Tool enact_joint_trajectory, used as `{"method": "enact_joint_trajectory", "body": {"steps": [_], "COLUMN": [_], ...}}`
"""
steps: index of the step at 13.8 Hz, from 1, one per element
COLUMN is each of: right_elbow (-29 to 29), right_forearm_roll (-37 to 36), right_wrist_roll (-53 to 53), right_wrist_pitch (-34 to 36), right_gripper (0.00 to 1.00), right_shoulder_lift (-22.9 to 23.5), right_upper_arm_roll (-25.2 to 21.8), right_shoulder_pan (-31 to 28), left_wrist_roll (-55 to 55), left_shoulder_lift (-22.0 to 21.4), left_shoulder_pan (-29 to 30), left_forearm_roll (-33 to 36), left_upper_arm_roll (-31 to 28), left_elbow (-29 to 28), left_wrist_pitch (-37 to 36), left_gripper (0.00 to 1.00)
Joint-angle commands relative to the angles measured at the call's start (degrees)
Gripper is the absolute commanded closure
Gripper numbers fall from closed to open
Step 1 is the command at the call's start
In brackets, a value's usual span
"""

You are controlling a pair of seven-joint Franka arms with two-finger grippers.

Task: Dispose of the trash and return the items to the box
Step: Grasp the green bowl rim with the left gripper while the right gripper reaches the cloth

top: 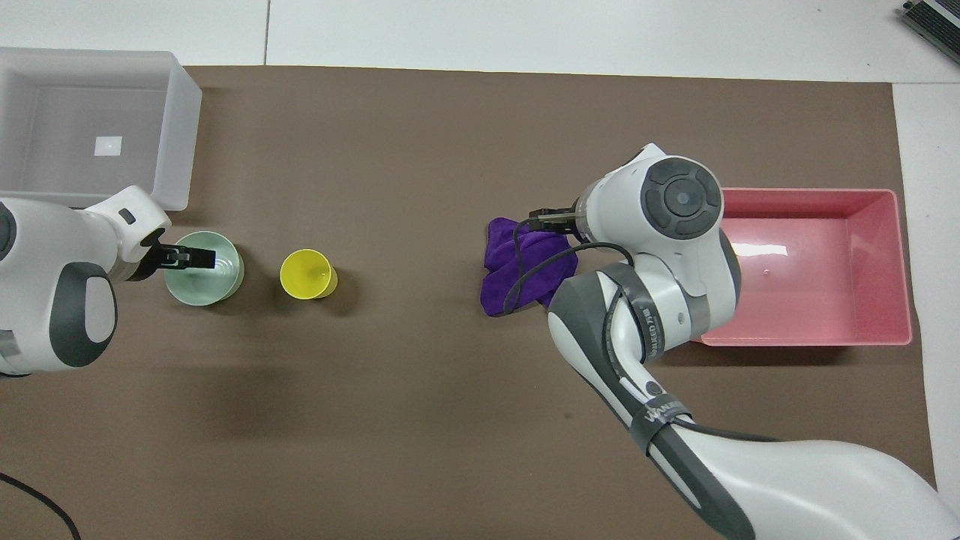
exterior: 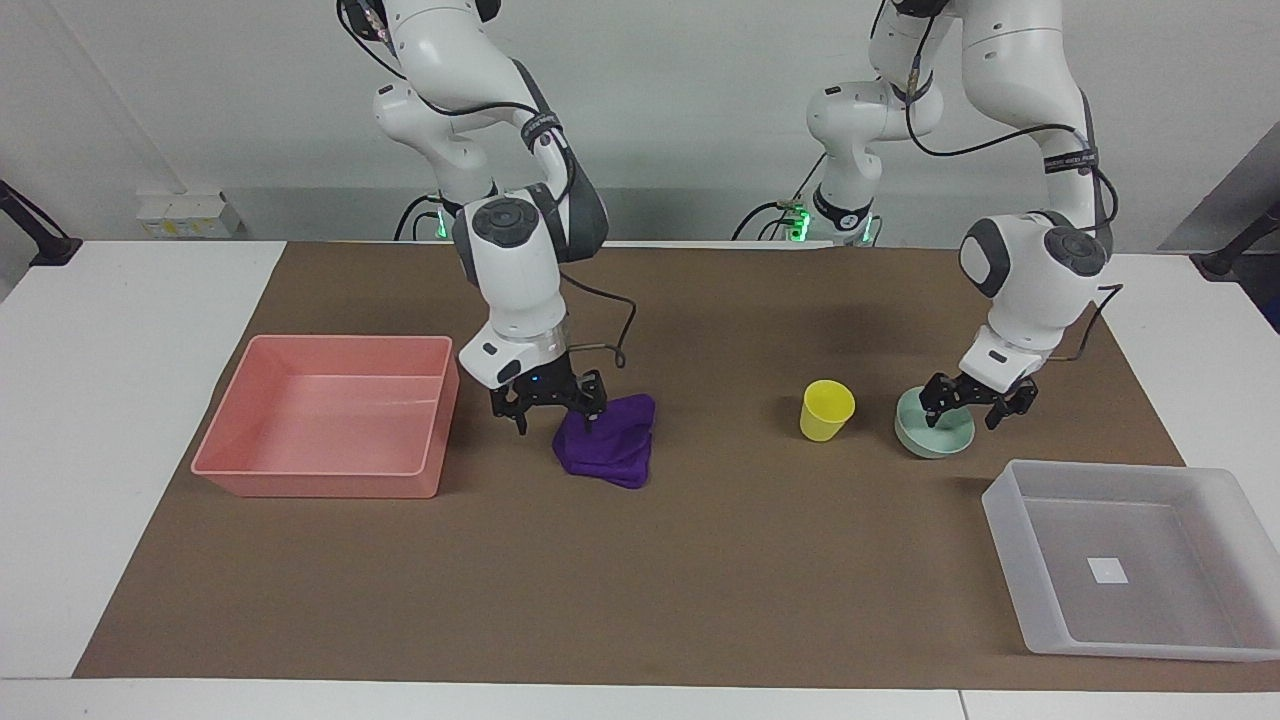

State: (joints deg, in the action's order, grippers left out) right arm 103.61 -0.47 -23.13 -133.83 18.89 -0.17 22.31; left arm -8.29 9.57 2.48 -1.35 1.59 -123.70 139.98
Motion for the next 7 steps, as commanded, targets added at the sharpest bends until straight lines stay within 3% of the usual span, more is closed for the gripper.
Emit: {"method": "enact_joint_trajectory", "body": {"steps": [1,2,3,4,7], "right_elbow": [-0.4,-0.4,-0.4,-0.3,2.6], "right_forearm_roll": [0.7,0.5,-0.2,-0.2,-1.0], "right_wrist_roll": [-2.5,-2.8,-2.7,-2.2,-1.4], "right_wrist_pitch": [-4.3,-5.8,-7.2,-7.5,-10.3], "right_gripper": [0.0,0.0,0.0,0.0,0.0], "right_shoulder_lift": [3.8,5.1,6.0,6.2,6.7], "right_upper_arm_roll": [0.0,0.0,0.0,0.0,-0.1], "right_shoulder_pan": [2.9,3.8,4.2,4.3,4.5], "left_wrist_roll": [0.0,0.2,0.2,0.2,0.3], "left_shoulder_lift": [0.2,0.5,0.6,0.6,0.6], "left_shoulder_pan": [0.9,0.9,0.9,1.0,0.8], "left_forearm_roll": [-0.6,-0.6,-0.6,-0.6,-0.6], "left_upper_arm_roll": [0.4,0.4,0.3,0.3,0.4], "left_elbow": [-1.1,-1.5,-1.9,-2.0,-1.5], "left_wrist_pitch": [1.6,2.7,3.5,3.4,3.0], "left_gripper": [0.0,0.14,0.6,1.0,1.0]}}
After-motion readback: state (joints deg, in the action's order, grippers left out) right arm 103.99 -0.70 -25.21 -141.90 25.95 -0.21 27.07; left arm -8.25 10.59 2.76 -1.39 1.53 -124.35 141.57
